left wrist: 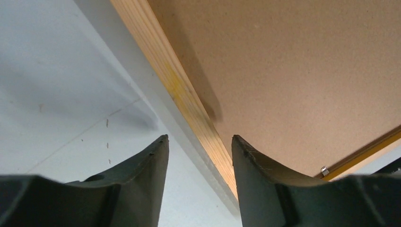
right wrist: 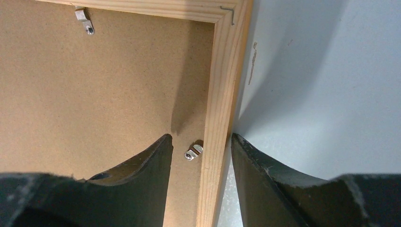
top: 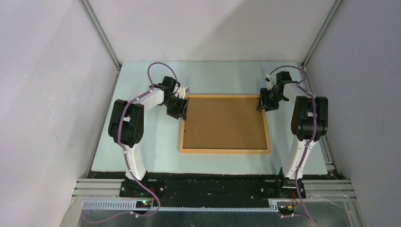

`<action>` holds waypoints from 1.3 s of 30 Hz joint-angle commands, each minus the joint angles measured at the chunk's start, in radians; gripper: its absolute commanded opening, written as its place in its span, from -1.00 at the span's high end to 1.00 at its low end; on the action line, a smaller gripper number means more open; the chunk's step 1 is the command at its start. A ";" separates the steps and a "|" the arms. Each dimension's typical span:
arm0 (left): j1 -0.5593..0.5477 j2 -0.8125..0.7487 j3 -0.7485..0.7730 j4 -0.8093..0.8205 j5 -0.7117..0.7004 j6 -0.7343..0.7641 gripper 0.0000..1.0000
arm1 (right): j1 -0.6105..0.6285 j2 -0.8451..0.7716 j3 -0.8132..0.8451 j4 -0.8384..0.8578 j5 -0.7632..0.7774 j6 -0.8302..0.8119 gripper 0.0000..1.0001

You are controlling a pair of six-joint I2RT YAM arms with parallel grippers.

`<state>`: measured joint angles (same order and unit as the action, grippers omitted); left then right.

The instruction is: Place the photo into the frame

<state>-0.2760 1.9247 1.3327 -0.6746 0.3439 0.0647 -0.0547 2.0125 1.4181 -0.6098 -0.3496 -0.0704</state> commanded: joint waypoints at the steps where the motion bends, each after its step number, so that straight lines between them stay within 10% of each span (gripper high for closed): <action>1: 0.004 0.038 0.058 0.014 -0.002 -0.045 -0.05 | -0.004 -0.012 -0.004 0.008 -0.011 0.005 -0.06; 18: 0.005 0.061 0.025 0.055 0.028 -0.086 0.53 | -0.005 -0.013 -0.012 0.013 -0.018 0.011 -0.06; 39: 0.004 0.042 -0.002 0.071 0.029 -0.088 0.57 | -0.033 -0.004 -0.020 -0.004 -0.016 -0.068 0.16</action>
<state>-0.2707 1.9766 1.3540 -0.6483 0.3794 -0.0383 -0.0708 2.0125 1.4086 -0.6071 -0.3630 -0.1028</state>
